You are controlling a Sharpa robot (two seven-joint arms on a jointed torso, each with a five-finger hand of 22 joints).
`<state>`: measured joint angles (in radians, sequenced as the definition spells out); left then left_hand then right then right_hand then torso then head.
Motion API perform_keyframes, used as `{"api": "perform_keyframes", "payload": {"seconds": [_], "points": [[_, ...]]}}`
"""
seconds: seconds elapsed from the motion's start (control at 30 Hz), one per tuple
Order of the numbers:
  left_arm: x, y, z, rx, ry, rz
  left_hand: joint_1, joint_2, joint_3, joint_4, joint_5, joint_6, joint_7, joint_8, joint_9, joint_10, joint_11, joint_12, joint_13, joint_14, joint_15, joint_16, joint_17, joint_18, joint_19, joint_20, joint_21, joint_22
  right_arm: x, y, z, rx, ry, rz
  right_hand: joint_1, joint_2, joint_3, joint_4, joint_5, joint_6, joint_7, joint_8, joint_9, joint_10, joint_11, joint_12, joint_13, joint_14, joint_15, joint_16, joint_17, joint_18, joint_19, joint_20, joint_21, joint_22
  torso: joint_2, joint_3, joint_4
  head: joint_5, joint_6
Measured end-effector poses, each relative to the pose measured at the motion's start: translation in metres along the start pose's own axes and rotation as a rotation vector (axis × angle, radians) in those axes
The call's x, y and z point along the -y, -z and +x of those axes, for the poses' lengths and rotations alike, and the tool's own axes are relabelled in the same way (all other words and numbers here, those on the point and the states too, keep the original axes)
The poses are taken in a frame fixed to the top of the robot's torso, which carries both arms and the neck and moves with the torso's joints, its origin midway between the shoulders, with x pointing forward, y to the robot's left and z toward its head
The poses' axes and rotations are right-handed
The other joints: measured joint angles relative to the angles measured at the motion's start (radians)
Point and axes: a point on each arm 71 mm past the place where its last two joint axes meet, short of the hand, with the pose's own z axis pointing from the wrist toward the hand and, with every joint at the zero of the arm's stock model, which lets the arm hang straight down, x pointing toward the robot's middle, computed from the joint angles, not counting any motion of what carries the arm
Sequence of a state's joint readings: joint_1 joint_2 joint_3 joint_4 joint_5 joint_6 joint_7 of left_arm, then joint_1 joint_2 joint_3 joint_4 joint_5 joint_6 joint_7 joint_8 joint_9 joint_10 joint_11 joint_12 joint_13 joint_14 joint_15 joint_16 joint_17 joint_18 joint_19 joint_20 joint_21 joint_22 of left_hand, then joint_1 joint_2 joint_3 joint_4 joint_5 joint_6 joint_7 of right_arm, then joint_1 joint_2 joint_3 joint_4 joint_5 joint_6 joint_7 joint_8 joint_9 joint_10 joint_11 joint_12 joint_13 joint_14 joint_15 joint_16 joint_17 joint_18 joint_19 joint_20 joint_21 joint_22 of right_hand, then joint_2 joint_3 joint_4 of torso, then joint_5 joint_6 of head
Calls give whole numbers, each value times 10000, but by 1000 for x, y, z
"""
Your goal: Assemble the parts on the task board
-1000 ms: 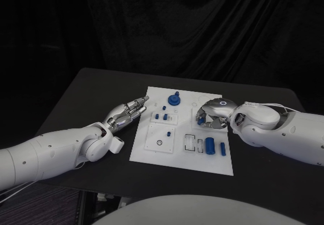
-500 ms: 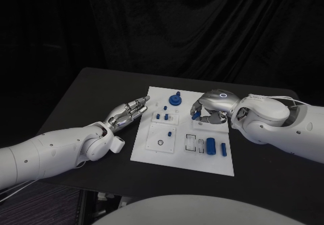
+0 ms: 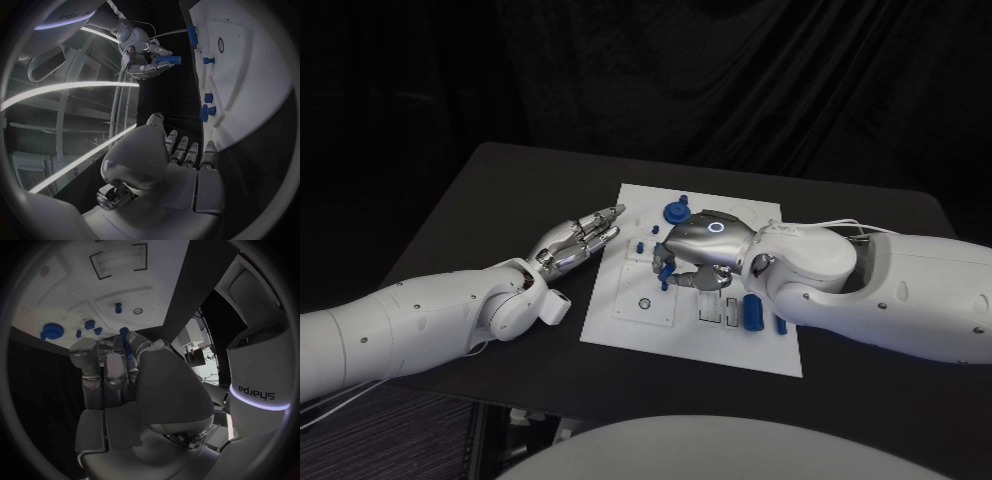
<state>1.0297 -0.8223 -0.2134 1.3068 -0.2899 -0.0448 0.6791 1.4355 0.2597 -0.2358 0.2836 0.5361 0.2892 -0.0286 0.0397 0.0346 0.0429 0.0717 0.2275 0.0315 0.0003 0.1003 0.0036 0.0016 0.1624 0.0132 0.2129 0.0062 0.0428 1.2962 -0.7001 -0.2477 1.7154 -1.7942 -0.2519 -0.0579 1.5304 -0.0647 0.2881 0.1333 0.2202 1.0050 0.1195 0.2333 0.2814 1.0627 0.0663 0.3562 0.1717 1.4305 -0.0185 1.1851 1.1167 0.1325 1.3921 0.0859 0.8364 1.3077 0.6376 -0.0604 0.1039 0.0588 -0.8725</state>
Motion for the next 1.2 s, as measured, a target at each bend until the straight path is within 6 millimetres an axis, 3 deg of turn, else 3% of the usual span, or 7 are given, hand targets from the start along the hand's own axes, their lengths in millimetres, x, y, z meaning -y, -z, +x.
{"api": "perform_keyframes", "payload": {"seconds": [0.23, 0.3, 0.47, 0.73, 1.2], "points": [[0, -2, 1, -53, 25, 8, 0, 0, 6, 6, 0, -34, -35, 0, 0, 36, 35, -41, 0, 1, 71, 0, -7, 0, 0, 0, 0, 0, -16, -22, 13, -199, 500, -529, -54, -55, 0, -4, 0, -14, 15, 40, 0, -72, -1, -88, -38, 45, 46, 250, 259, -6, 0, 0, 318, 0, 19, 14, 1, 53, 0], [-1, -2, 2, -70, 33, 9, 0, 0, 6, 5, 0, -41, -28, -13, 0, 36, 36, -41, 0, 1, 71, 0, -7, 1, 0, -1, 0, -1, -21, -27, 18, -263, 559, -644, -54, -55, 27, -31, 0, -14, 15, 43, 0, -72, -1, -145, -42, 89, 89, 321, 358, -160, 24, 25, 432, -1, 19, 18, 6, 71, 0], [-1, -4, 3, -110, 50, 15, 35, 35, 28, -16, 0, -70, 2, -40, 0, -1, 72, -41, 0, 1, 71, 0, -7, 0, 0, 0, 0, -1, -27, -34, 25, -374, 633, -809, -54, -55, 18, -40, -1, -15, 16, 48, 0, -72, -1, -167, -52, 168, 65, 483, 517, -163, 114, 33, 655, -1, 8, 18, 5, 134, 0], [-1, -5, 3, -139, 66, 15, 42, 42, 34, -23, 36, -70, 2, -40, 0, -1, 72, -81, 0, 1, 71, 0, -6, 0, 0, -1, 0, -1, -29, -37, 31, -555, 736, -856, -54, -55, 46, -68, -3, -18, 18, 47, 1, -72, -1, -198, -52, 222, 79, 615, 657, -162, 143, 33, 841, -1, 1, 5, 31, 121, 0], [-2, -5, 4, -180, 103, 3, 42, 42, 54, -36, 36, -141, 0, -40, -9, -38, 108, -81, 0, 1, 70, 0, -2, 0, -1, -1, 0, -2, -28, -36, 40, -868, 738, -802, -42, -150, 45, -68, -3, -35, 31, 46, 10, -71, -1, -196, -50, 222, 80, 615, 656, -161, 143, 33, 841, -2, -5, 3, -5, 158, 0]]}}
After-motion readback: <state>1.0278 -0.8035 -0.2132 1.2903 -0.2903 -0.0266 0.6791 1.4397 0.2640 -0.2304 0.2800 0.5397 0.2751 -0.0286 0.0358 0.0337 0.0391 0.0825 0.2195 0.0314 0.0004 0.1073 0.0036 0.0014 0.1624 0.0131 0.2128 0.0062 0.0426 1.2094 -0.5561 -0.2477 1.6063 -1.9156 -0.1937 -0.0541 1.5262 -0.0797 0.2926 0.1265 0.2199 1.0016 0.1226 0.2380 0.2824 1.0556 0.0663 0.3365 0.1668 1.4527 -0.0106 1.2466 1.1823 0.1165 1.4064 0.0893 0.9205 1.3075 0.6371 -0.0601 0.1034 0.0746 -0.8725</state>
